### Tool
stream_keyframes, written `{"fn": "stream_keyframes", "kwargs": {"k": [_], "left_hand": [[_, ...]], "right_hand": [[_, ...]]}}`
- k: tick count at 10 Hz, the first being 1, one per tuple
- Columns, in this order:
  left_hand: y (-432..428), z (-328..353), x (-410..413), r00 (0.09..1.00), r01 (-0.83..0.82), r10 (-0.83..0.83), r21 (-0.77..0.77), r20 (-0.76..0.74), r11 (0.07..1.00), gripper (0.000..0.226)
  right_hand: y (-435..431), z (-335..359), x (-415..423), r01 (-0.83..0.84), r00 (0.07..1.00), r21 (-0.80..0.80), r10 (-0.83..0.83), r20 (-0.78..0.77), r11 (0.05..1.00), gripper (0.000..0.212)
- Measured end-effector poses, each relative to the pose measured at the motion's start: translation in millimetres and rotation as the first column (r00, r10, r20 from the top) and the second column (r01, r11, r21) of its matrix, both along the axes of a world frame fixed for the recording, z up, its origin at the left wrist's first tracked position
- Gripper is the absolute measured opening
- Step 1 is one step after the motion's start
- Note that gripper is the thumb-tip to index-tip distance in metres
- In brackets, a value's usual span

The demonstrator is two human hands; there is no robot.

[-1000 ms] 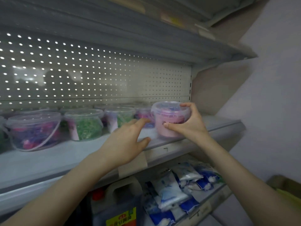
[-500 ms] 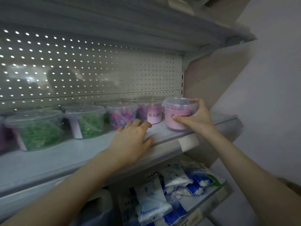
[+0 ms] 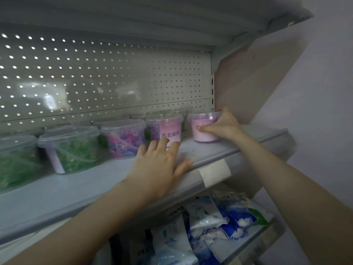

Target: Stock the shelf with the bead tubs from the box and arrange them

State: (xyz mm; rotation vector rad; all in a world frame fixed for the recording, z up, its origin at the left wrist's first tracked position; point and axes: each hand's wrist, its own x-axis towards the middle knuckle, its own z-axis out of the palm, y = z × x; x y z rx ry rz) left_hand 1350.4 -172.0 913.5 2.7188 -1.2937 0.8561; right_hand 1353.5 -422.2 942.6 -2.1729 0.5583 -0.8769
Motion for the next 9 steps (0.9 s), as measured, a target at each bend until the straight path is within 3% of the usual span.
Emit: {"fn": "stream_keyframes", "kwargs": {"k": [2,4,5,6,7,8,9], "left_hand": [[-4,-3,3,0.994,0.063,-0.063,-0.004,-0.093,0.998,0.067],[-2,-2,5,0.982,0.102,-0.113,-0.075,-0.15,0.992,0.068],[-2,-2,4,0.98,0.109,-0.122,-0.089,-0.155,0.99,0.067],[-1,-1,2,0.98,0.116,-0.13,-0.098,-0.149,0.988,0.067],[0,0,1,0.984,0.11,-0.124,-0.107,-0.131,0.988,0.068],[0,2,-2,0.987,0.107,-0.119,-0.109,-0.107,0.988,0.069],[1,3,-3,0.992,0.097,-0.107,-0.134,-0.071,0.986,0.062]], "right_hand": [[-27,7,42,-0.084,0.978,0.01,0.085,-0.189,0.996,0.123],[-50,8,81,-0.109,0.925,-0.143,0.048,-0.378,0.984,0.155],[-67,11,91,-0.074,0.893,-0.251,-0.048,-0.448,0.965,0.155],[-58,14,85,-0.08,0.904,-0.25,-0.035,-0.427,0.965,0.146],[-60,4,80,-0.109,0.943,-0.189,0.042,-0.329,0.976,0.159],[-39,9,52,-0.102,0.966,-0.138,0.065,-0.251,0.985,0.115],[-31,7,36,-0.119,0.981,-0.122,0.097,-0.168,0.985,0.088]]}}
